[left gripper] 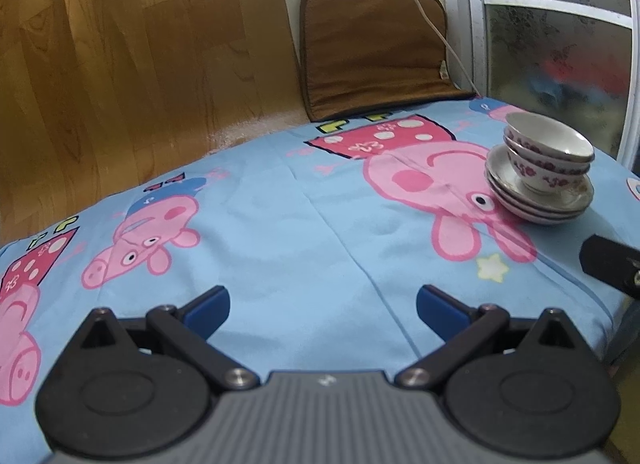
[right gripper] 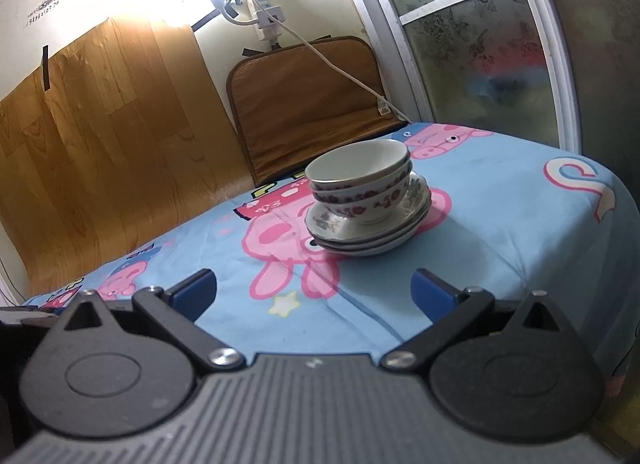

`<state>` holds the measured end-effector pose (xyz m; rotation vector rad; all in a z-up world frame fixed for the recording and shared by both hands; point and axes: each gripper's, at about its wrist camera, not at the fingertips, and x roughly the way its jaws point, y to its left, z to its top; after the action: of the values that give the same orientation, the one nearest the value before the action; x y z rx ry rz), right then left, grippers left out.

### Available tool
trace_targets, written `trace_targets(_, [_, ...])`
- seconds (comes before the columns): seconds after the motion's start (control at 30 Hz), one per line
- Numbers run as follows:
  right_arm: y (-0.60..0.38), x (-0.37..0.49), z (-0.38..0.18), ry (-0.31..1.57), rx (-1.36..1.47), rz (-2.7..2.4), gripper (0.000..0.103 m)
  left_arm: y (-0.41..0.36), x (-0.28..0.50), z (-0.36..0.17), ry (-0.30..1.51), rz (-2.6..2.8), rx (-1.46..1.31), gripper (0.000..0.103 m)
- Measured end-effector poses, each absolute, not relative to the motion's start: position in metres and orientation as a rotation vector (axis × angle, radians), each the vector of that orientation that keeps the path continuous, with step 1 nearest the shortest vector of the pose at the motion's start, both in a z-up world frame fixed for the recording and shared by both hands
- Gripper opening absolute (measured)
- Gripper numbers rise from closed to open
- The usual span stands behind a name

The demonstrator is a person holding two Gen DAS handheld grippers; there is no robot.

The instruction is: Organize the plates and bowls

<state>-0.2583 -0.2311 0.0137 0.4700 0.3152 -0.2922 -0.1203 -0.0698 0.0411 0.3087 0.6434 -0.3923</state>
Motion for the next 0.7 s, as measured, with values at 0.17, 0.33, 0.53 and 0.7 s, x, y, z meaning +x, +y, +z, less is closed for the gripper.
trace_targets(0.17, [-0.231, -0.2588, 0.014, 0.308, 0.471, -0.294, 0.103, -0.0714, -0.1235, 0.0413, 0.642, -0.398, 0.327, 0.103])
trace_targets(0.33, [-0.2312, -0.2598, 0.0148, 0.302, 0.471, -0.295, 0.103, -0.0713, -0.1251, 0.0431, 0.639, -0.397, 0.329, 0.103])
trace_targets(0.53, [-0.2313, -0.2597, 0.0161, 0.297, 0.471, -0.294, 0.103, -0.073, -0.1277, 0.0441, 0.637, -0.4, 0.343, 0.103])
trace_targets(0.7, [-0.2307, -0.2607, 0.017, 0.291, 0.471, -0.297, 0.103, -0.0733, -0.1286, 0.0462, 0.638, -0.407, 0.338, 0.103])
